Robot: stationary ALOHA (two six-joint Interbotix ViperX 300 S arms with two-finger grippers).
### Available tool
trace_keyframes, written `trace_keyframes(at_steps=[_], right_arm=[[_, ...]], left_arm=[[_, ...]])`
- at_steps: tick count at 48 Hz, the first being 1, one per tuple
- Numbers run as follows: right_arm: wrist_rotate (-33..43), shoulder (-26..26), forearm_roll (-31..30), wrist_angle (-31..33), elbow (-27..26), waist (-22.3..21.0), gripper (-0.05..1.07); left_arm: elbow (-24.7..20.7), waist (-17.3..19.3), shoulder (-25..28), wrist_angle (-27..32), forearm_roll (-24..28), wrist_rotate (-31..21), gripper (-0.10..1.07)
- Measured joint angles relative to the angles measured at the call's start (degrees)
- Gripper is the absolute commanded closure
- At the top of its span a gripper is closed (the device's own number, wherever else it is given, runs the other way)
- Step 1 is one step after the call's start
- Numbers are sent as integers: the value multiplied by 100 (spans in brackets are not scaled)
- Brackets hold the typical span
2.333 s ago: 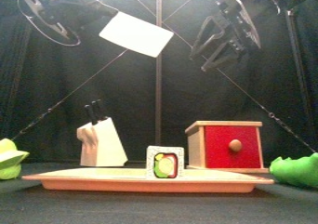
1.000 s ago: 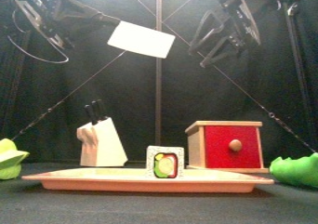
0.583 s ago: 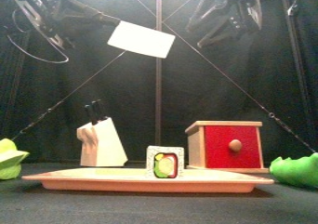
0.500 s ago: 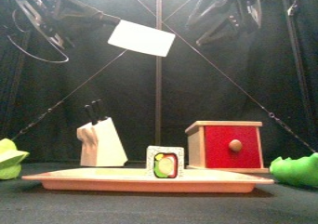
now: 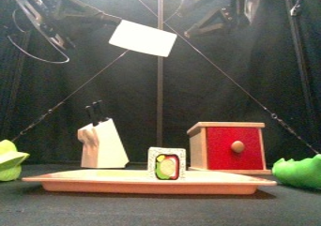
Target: Grab cleaver with both hands
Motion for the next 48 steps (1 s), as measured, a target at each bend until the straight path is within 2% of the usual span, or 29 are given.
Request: trace_keyframes(at_steps=[10,17,23,28,33,39,42,48], right_arm=[[9,-62,-237,-870,0,-466,9],[0,-202,-35,-1652,0,-940,9],[-26,-457,659,-2127,0,-1336,9],[-114,-888,1652,-2347,53,-1714,9],[-141,-1362,2417,-2364,185,-1986,9],[-132,-1854,2856,-2188,272,-2188,9],[-141,-2145,3085,-1846,290,-2303,9],[-141,-2399,3278,-1063,237,-2355,9]], left_arm=[[9,-53,-9,-9,0,9,52],[0,-62,0,-9,0,9,52],[0,-62,-9,-9,9,0,52],[0,-62,0,-9,9,0,52],[0,-62,0,-9,9,0,52],[0,-53,0,-9,9,0,52],[0,-62,0,-9,0,0,52],[0,-62,0,-9,0,0,52]])
